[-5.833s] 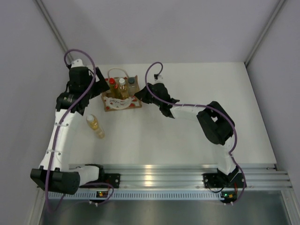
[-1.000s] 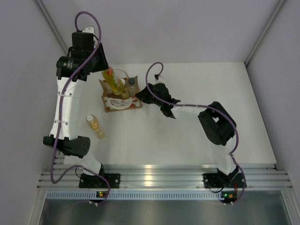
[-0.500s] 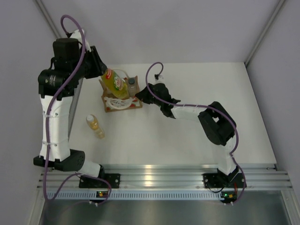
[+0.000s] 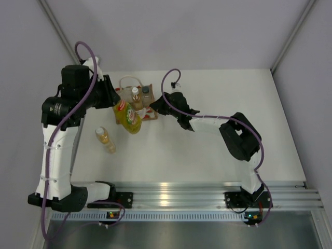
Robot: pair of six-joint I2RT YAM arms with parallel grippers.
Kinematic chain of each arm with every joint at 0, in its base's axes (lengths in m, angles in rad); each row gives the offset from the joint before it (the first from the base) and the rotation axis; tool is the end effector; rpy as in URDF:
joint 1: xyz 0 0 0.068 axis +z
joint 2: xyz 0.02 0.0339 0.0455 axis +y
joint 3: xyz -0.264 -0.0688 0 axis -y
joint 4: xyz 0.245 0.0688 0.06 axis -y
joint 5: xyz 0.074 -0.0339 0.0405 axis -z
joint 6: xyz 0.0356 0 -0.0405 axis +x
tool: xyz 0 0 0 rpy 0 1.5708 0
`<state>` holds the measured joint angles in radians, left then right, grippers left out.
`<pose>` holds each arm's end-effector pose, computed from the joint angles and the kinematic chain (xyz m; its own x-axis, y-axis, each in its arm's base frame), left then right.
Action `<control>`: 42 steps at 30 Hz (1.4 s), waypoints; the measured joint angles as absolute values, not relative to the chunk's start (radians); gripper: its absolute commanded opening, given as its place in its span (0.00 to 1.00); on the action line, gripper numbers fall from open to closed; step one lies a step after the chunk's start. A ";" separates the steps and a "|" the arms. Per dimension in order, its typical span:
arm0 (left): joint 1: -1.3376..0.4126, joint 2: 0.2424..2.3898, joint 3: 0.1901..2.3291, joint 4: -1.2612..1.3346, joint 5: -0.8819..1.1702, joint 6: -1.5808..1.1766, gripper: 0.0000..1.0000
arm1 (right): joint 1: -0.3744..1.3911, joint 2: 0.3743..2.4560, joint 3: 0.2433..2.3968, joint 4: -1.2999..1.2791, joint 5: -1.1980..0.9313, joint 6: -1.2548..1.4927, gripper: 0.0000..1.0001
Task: Take the personal care products out of the canvas bag
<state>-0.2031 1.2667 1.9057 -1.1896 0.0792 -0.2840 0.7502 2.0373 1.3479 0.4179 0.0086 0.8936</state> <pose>0.1906 -0.0421 0.5024 -0.5668 -0.1685 -0.8065 0.1128 0.9538 -0.2785 0.3452 0.3213 0.2104 -0.6495 0.4599 -0.6055 -0.2705 0.6044 0.7493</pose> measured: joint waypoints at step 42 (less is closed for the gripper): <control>-0.369 1.138 1.139 -0.841 -0.536 -0.508 0.00 | 0.750 2.037 1.349 0.415 0.004 0.894 0.00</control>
